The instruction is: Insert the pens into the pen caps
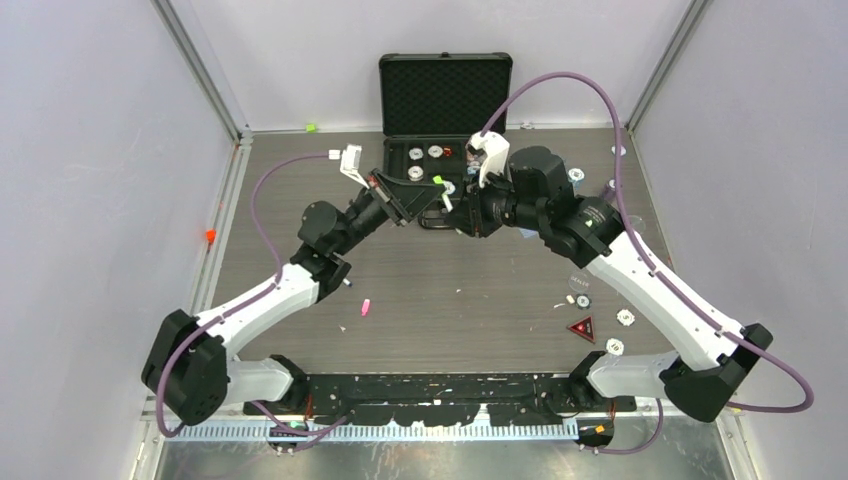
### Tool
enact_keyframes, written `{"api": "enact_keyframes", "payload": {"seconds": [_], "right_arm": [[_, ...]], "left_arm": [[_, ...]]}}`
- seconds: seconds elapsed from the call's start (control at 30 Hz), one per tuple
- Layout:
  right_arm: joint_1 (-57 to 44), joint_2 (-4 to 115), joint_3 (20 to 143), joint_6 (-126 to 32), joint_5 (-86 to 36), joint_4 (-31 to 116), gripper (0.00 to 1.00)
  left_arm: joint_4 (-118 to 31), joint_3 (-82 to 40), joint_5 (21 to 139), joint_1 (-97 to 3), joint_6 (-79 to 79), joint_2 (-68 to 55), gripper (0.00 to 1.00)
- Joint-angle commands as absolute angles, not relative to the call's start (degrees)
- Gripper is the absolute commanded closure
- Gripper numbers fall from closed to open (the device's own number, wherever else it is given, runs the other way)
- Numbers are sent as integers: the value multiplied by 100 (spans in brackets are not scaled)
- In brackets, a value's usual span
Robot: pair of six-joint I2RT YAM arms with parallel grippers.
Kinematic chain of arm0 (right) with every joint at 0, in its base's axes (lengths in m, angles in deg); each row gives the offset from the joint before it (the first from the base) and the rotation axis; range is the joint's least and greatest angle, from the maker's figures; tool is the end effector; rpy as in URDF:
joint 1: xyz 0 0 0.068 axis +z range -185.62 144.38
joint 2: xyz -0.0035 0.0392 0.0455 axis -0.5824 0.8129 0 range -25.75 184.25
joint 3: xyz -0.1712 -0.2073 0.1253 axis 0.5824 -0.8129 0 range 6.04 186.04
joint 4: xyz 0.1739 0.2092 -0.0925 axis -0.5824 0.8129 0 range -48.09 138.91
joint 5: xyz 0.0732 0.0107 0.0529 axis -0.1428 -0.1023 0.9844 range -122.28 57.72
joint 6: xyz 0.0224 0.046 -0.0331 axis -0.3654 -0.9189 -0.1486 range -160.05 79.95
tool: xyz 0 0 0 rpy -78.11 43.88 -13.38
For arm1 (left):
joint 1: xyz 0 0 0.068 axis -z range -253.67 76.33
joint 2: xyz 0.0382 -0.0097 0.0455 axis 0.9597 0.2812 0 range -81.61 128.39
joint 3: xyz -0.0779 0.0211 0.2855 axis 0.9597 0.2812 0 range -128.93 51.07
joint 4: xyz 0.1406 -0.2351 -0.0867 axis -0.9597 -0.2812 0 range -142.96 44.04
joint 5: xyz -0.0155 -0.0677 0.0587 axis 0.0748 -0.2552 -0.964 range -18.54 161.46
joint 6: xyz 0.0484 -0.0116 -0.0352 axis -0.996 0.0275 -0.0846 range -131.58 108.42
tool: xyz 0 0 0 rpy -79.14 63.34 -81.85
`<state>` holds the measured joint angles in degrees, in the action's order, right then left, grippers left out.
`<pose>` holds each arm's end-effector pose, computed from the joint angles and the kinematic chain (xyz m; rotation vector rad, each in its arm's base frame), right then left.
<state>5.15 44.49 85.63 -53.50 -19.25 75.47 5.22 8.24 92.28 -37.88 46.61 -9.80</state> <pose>0.2125 0.1968 0.4400 -0.6391 1.9800 0.8227 0.2382 -0.1917 0.3522 0.0987 1.3820 -1.6219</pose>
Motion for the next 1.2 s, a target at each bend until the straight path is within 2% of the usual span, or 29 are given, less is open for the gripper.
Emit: {"api": "enact_keyframes", "payload": {"seconds": [0.0, 0.2, 0.47, 0.73, 0.97, 1.17], "right_arm": [[480, 4605, 9706, -5044, -3057, 5629, 100], [595, 5090, 10198, -4726, -3868, 5777, 99], [972, 5657, 10803, -4187, -4542, 6066, 100], [970, 5387, 10573, -4292, -4221, 5940, 100], [952, 4584, 9753, -4546, -3180, 5324, 99], [931, 4249, 9610, -4930, -2267, 5160, 100]], "left_arm": [[-2753, 496, 9610, -3078, 3690, -1039, 100], [-4320, -171, 8499, -2778, 3998, -874, 100], [-5572, -883, 7934, -2518, 4335, -558, 100], [-5187, -594, 8053, -2507, 4165, -765, 100], [-4208, -82, 8564, -2507, 3689, -1124, 100], [-3228, 440, 9400, -2511, 2960, -1406, 100]]}}
